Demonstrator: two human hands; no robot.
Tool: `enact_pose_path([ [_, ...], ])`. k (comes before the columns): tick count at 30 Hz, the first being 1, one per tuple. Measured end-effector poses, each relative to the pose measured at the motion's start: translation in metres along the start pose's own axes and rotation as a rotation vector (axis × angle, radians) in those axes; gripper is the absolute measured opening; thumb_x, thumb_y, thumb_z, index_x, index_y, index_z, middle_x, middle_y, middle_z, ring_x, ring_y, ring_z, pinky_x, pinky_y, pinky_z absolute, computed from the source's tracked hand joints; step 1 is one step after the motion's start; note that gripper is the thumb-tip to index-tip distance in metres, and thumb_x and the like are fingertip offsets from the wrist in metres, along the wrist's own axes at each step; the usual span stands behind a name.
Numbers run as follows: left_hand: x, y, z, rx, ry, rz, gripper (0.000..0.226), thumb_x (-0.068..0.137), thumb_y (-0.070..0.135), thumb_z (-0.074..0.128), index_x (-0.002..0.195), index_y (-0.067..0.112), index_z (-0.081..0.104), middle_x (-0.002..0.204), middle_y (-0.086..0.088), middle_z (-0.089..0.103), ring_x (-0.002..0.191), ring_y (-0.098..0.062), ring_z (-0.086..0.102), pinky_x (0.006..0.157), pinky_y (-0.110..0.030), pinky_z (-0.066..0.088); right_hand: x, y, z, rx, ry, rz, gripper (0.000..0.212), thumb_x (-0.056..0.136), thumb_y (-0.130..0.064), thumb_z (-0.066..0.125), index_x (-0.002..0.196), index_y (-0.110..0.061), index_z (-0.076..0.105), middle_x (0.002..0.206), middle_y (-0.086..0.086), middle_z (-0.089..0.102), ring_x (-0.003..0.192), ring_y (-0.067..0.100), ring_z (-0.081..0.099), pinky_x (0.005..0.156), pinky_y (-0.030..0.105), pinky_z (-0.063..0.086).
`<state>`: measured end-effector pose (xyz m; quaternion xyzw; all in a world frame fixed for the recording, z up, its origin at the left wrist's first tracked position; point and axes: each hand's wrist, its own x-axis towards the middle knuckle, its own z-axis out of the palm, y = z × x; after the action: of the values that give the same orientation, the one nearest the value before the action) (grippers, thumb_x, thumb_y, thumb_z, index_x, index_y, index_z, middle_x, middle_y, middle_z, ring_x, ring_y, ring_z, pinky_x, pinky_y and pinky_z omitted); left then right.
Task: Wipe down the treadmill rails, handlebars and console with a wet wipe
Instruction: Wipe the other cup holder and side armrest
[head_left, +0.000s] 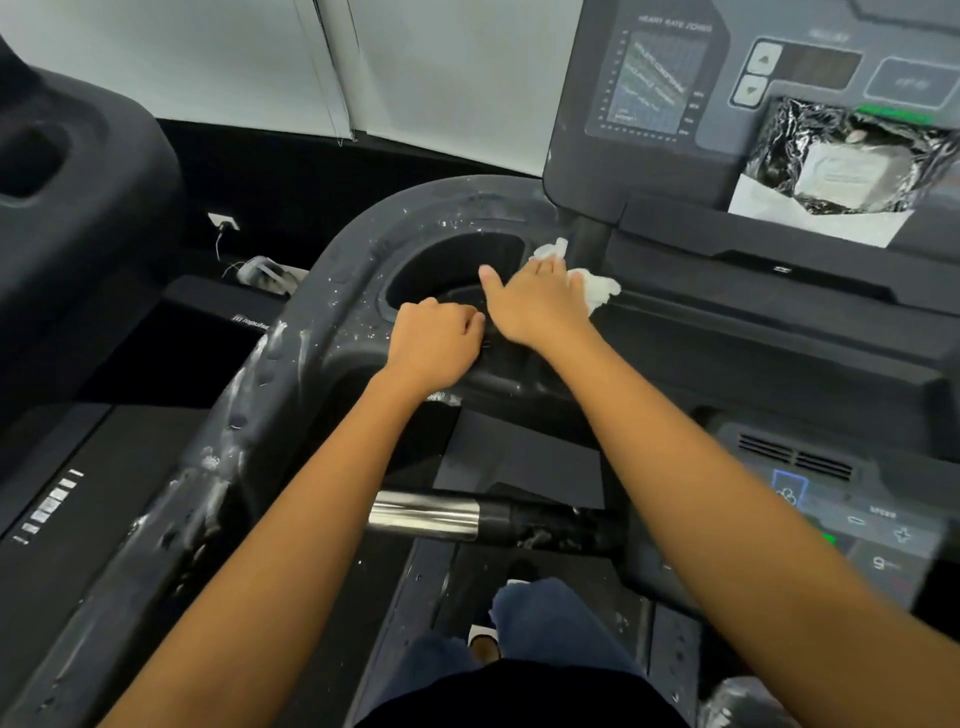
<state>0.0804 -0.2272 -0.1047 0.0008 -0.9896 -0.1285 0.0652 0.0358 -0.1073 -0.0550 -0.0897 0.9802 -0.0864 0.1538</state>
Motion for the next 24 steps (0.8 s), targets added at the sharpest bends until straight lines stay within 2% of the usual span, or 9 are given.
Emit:
enact_pose_path([
  [4, 0.003, 0.001, -0.004, -0.007, -0.044, -0.042, 0.045, 0.098, 0.03, 0.035, 0.055, 0.019, 0.042, 0.057, 0.001, 0.052, 0.061, -0.02, 0.049, 0.063, -0.032, 0.025, 0.05, -0.001, -0.018, 0.056, 0.03, 0.055, 0.089, 0.095, -0.066, 0.012, 0.151, 0.004, 0.005, 0.16, 0.022, 0.003, 0.149, 0.032, -0.002, 0.12, 0.046, 0.0],
  [7, 0.01, -0.001, -0.009, -0.113, -0.116, -0.118, 0.041, 0.098, 0.03, 0.039, 0.064, 0.014, 0.055, 0.058, 0.0, 0.055, 0.061, -0.022, 0.054, 0.062, -0.032, 0.032, 0.064, -0.013, -0.009, 0.182, 0.077, 0.052, 0.098, 0.089, -0.075, 0.021, 0.153, -0.004, -0.001, 0.159, 0.024, -0.002, 0.147, 0.037, -0.007, 0.119, 0.046, 0.002],
  [9, 0.016, -0.005, -0.01, -0.221, -0.032, -0.159, 0.03, 0.097, 0.024, 0.043, 0.077, 0.012, 0.062, 0.07, -0.003, 0.063, 0.07, -0.023, 0.059, 0.064, -0.032, 0.039, 0.066, -0.018, 0.002, 0.184, 0.136, 0.006, 0.098, 0.09, -0.073, 0.027, 0.153, -0.003, 0.001, 0.159, 0.025, -0.002, 0.147, 0.039, -0.008, 0.119, 0.047, 0.005],
  [11, 0.026, -0.011, -0.009, -0.219, 0.118, -0.151, 0.023, 0.095, 0.019, 0.044, 0.098, 0.012, 0.066, 0.096, -0.005, 0.067, 0.091, -0.025, 0.06, 0.082, -0.034, 0.043, 0.067, -0.011, 0.005, 0.157, 0.174, -0.071, 0.092, 0.093, -0.066, 0.031, 0.152, 0.0, 0.007, 0.159, 0.025, 0.004, 0.147, 0.038, -0.002, 0.119, 0.047, 0.005],
  [13, 0.038, -0.015, -0.009, -0.136, 0.174, -0.148, 0.03, 0.094, 0.015, 0.045, 0.119, 0.012, 0.061, 0.12, -0.007, 0.061, 0.11, -0.029, 0.052, 0.093, -0.039, 0.041, 0.068, 0.003, 0.003, 0.143, 0.172, -0.175, 0.084, 0.096, -0.059, 0.035, 0.152, 0.0, 0.013, 0.159, 0.02, 0.01, 0.148, 0.033, 0.004, 0.119, 0.045, 0.011],
  [15, 0.049, -0.013, -0.011, -0.039, 0.179, -0.115, 0.039, 0.092, 0.011, 0.046, 0.13, 0.012, 0.053, 0.129, -0.009, 0.054, 0.116, -0.031, 0.047, 0.093, -0.04, 0.039, 0.067, 0.013, 0.002, 0.116, 0.139, -0.2, 0.083, 0.097, -0.058, 0.033, 0.152, 0.0, 0.012, 0.161, 0.016, 0.008, 0.149, 0.027, 0.005, 0.12, 0.043, 0.013],
  [19, 0.06, -0.017, -0.024, 0.011, 0.243, -0.134, 0.051, 0.091, 0.01, 0.048, 0.141, 0.01, 0.042, 0.138, -0.011, 0.048, 0.124, -0.033, 0.043, 0.096, -0.045, 0.038, 0.075, 0.007, 0.004, 0.13, 0.099, -0.058, 0.094, 0.094, -0.067, 0.023, 0.151, 0.002, -0.005, 0.161, 0.018, -0.003, 0.149, 0.029, -0.002, 0.12, 0.04, 0.001],
  [22, 0.053, -0.036, -0.029, 0.037, 0.152, -0.183, 0.051, 0.095, 0.014, 0.046, 0.144, 0.009, 0.038, 0.143, -0.01, 0.045, 0.13, -0.034, 0.038, 0.101, -0.046, 0.035, 0.101, -0.007, -0.006, 0.293, 0.187, -0.006, 0.095, 0.091, -0.069, 0.029, 0.152, -0.003, -0.003, 0.161, 0.015, 0.002, 0.148, 0.031, 0.006, 0.118, 0.043, 0.01],
  [24, 0.045, -0.048, -0.027, 0.044, 0.109, -0.193, 0.049, 0.096, 0.015, 0.045, 0.144, 0.008, 0.039, 0.145, -0.01, 0.042, 0.132, -0.034, 0.036, 0.104, -0.046, 0.034, 0.12, -0.019, -0.013, 0.283, 0.212, -0.057, 0.094, 0.091, -0.069, 0.028, 0.152, -0.001, 0.007, 0.161, 0.015, 0.006, 0.148, 0.03, 0.009, 0.118, 0.043, 0.012],
])
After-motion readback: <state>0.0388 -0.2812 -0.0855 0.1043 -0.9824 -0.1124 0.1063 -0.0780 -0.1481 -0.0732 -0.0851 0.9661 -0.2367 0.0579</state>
